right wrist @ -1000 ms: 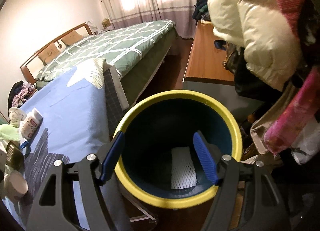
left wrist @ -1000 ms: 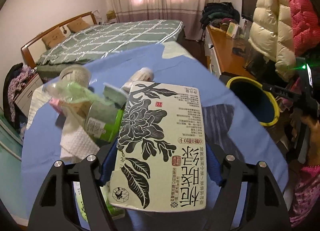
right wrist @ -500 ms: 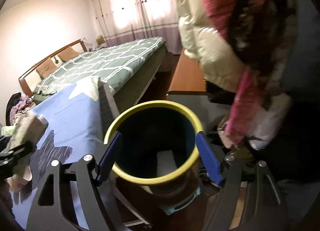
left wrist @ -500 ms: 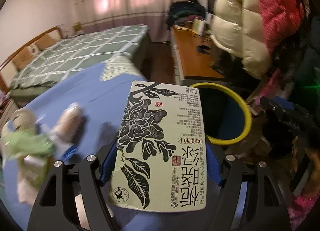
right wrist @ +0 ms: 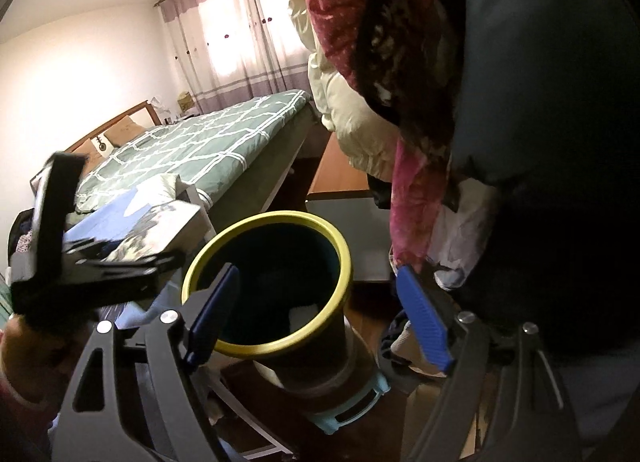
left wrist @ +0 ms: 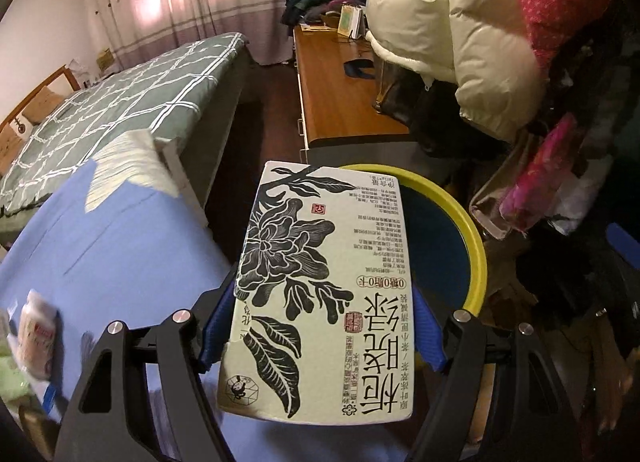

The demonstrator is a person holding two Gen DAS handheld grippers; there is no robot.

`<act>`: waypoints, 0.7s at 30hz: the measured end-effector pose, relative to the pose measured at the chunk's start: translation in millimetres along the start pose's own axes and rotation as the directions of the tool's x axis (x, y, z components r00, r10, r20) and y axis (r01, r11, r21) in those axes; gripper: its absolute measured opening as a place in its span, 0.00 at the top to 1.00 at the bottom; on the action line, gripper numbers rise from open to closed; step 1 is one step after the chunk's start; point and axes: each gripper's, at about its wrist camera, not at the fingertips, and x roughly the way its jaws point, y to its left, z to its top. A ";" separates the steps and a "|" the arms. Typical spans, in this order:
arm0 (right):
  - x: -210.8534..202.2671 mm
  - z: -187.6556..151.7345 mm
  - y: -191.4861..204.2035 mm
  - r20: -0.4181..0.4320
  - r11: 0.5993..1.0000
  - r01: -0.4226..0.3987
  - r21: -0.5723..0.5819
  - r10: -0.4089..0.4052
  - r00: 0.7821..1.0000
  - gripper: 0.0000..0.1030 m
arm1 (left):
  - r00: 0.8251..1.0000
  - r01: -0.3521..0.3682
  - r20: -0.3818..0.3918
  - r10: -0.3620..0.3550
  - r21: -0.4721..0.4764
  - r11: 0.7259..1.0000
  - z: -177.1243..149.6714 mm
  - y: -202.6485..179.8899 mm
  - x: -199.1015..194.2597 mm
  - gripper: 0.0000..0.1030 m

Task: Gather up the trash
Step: 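Grasp the flat tissue box with the left gripper and drop it into the bin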

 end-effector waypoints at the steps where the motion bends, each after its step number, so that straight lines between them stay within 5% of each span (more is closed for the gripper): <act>1: 1.7 -0.4 -0.4 -0.004 1.000 -0.002 -0.001 0.002 1.000 0.25 | 1.000 0.007 -0.005 -0.007 -0.003 1.000 4.1 -1.9 6.7 0.28; 3: 4.1 -1.0 -1.6 -0.010 1.000 -0.005 -0.005 0.005 1.000 0.25 | 1.000 0.026 -0.011 -0.026 -0.016 1.000 9.8 -2.9 17.3 0.27; 6: 5.2 -1.9 -0.9 -0.018 1.000 -0.008 -0.008 0.008 1.000 0.25 | 1.000 0.013 0.027 -0.013 -0.031 0.999 18.1 -3.0 24.3 0.06; 10: 7.3 -1.8 5.4 -0.021 1.000 -0.013 -0.013 0.013 1.000 0.25 | 0.998 0.010 0.061 -0.005 -0.077 0.997 18.6 7.6 5.8 0.06; 21: 15.0 -6.1 60.7 -0.061 0.988 -0.113 -0.101 0.108 0.992 0.23 | 0.967 -0.098 0.207 0.146 -0.226 0.969 -60.5 89.5 -148.4 0.05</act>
